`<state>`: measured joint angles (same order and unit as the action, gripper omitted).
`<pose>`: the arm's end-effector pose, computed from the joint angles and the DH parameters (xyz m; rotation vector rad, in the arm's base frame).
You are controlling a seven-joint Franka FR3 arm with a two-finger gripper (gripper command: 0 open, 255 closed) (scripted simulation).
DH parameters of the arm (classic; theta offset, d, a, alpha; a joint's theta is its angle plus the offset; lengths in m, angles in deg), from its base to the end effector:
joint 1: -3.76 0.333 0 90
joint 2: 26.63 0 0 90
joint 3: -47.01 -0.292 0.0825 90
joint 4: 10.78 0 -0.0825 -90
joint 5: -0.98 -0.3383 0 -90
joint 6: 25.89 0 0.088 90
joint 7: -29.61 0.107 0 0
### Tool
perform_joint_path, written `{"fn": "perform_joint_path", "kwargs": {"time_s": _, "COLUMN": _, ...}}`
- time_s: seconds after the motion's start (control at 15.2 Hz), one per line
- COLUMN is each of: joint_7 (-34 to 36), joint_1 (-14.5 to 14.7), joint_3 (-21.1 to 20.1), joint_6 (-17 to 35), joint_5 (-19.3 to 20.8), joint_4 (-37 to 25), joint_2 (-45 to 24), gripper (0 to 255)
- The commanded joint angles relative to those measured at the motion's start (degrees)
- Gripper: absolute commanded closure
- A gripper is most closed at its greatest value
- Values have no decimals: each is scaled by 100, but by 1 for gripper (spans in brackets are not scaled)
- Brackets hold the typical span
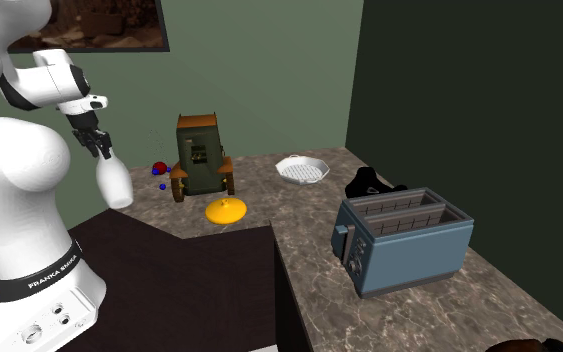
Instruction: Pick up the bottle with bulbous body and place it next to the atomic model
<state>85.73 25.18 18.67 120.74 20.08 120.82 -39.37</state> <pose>0.3207 0.3865 0.2828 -3.1182 -0.2298 -0.1846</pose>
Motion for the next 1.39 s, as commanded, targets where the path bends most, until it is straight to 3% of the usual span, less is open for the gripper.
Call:
{"fn": "perform_joint_path", "kwargs": {"time_s": 0.0, "joint_7": 16, "joint_1": 7, "joint_3": 7, "joint_6": 17, "joint_5": 19, "joint_4": 1, "joint_2": -13, "gripper": 255}}
{"fn": "perform_joint_path", "kwargs": {"time_s": 0.26, "joint_7": 16, "joint_1": 7, "joint_3": 7, "joint_6": 17, "joint_5": 19, "joint_4": 1, "joint_2": -13, "gripper": 255}}
{"fn": "perform_joint_path", "kwargs": {"time_s": 0.33, "joint_7": 15, "joint_1": 6, "joint_3": 7, "joint_6": 17, "joint_5": 19, "joint_4": 1, "joint_2": -13, "gripper": 0}}
{"fn": "perform_joint_path", "kwargs": {"time_s": 0.66, "joint_7": 16, "joint_1": 6, "joint_3": 7, "joint_6": 17, "joint_5": 19, "joint_4": 1, "joint_2": -13, "gripper": 0}}
{"fn": "perform_joint_path", "kwargs": {"time_s": 0.92, "joint_7": -484, "joint_1": -154, "joint_3": -265, "joint_6": -555, "joint_5": -701, "joint_4": -11, "joint_2": 683, "gripper": 0}}
{"fn": "perform_joint_path", "kwargs": {"time_s": 1.32, "joint_7": -485, "joint_1": -146, "joint_3": -256, "joint_6": -555, "joint_5": -703, "joint_4": -11, "joint_2": 683, "gripper": 0}}
